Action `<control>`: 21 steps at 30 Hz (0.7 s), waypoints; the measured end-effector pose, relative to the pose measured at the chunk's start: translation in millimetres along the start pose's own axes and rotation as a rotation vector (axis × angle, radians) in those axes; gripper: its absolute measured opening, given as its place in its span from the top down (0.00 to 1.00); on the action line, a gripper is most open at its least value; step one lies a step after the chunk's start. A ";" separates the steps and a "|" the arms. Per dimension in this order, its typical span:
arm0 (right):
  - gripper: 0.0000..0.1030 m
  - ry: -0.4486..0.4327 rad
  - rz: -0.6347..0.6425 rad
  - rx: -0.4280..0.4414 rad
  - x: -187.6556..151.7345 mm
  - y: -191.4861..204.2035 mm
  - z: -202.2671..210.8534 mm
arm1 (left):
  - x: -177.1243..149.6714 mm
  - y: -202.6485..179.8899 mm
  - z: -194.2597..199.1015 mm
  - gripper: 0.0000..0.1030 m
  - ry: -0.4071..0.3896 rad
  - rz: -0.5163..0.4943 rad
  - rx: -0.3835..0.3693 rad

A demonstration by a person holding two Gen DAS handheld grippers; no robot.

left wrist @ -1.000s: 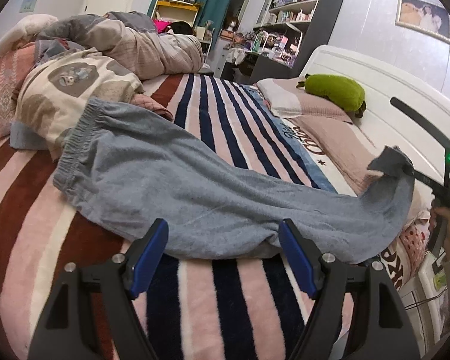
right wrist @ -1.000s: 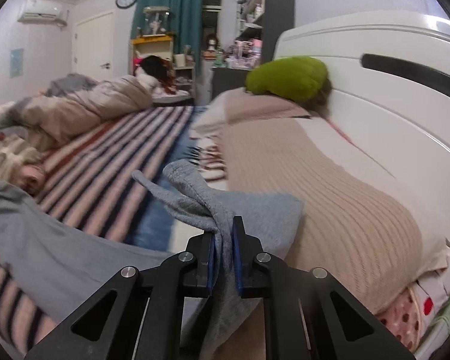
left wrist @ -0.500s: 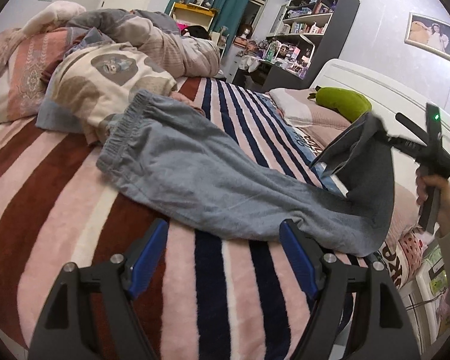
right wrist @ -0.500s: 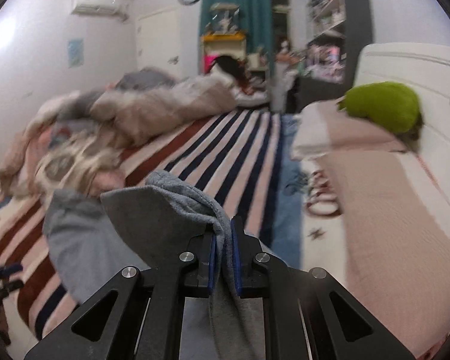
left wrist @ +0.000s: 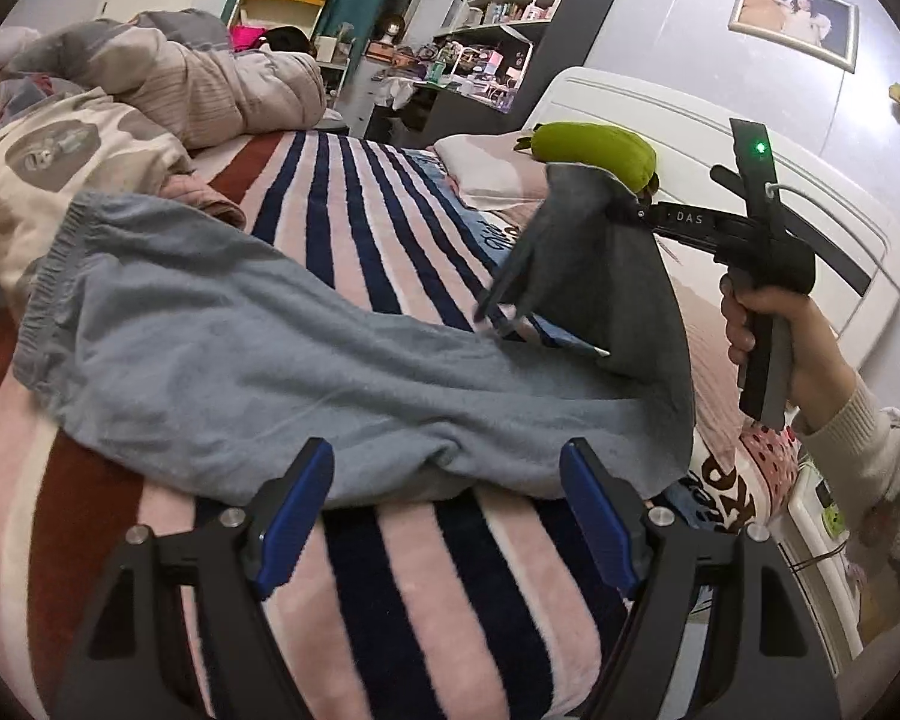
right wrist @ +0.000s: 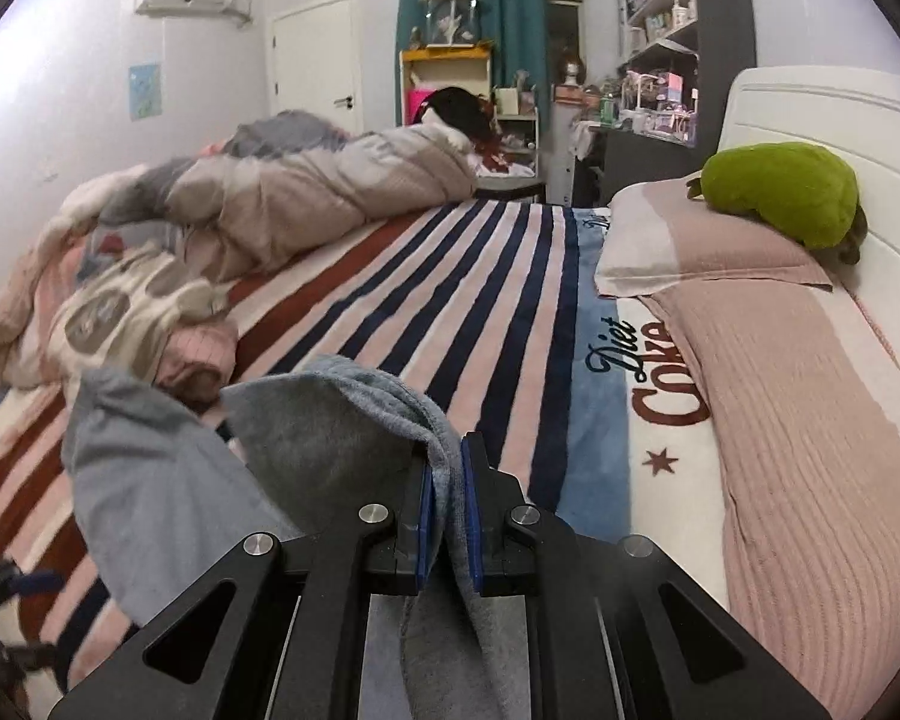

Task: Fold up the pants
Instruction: 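Lower the cuff onto the pants and open the right gripper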

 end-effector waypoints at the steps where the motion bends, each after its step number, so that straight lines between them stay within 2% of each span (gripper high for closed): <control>1: 0.96 -0.002 -0.002 0.017 -3.1 1.3 0.7 | 0.3 1.3 -0.8 0.28 0.002 0.005 0.004; 5: 0.96 0.058 0.047 0.119 -42.8 25.4 4.2 | -1.5 7.9 -5.6 0.28 0.027 0.038 0.011; 10: 0.96 0.267 0.166 0.237 -136.0 66.0 -6.8 | -0.6 1.5 -11.5 0.28 0.048 0.045 0.007; 12: 0.95 0.287 0.215 0.237 -158.8 71.6 -9.7 | 0.7 -3.2 -14.3 0.28 0.055 0.048 -0.006; 15: 0.93 0.267 0.226 0.253 -168.5 67.4 -6.3 | 5.4 -12.2 -20.8 0.28 0.064 0.038 -0.022; 18: 0.78 0.282 0.206 0.308 -166.5 61.6 -0.9 | 13.5 -23.9 -35.0 0.28 0.079 0.024 -0.048; 20: 0.68 0.255 0.187 0.328 -163.2 59.7 7.6 | 21.4 -31.8 -50.9 0.28 0.096 0.015 -0.062; 21: 0.67 0.231 0.174 0.336 -159.3 56.1 14.6 | 25.6 -35.0 -61.1 0.28 0.109 0.010 -0.072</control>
Point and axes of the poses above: each gripper's, at about its wrist camera, not at the fingertips, and z roughly against the way its jaws point, y to its left, x to its top, the point moved 5 cm from there along -z, roughly the way its jaws point
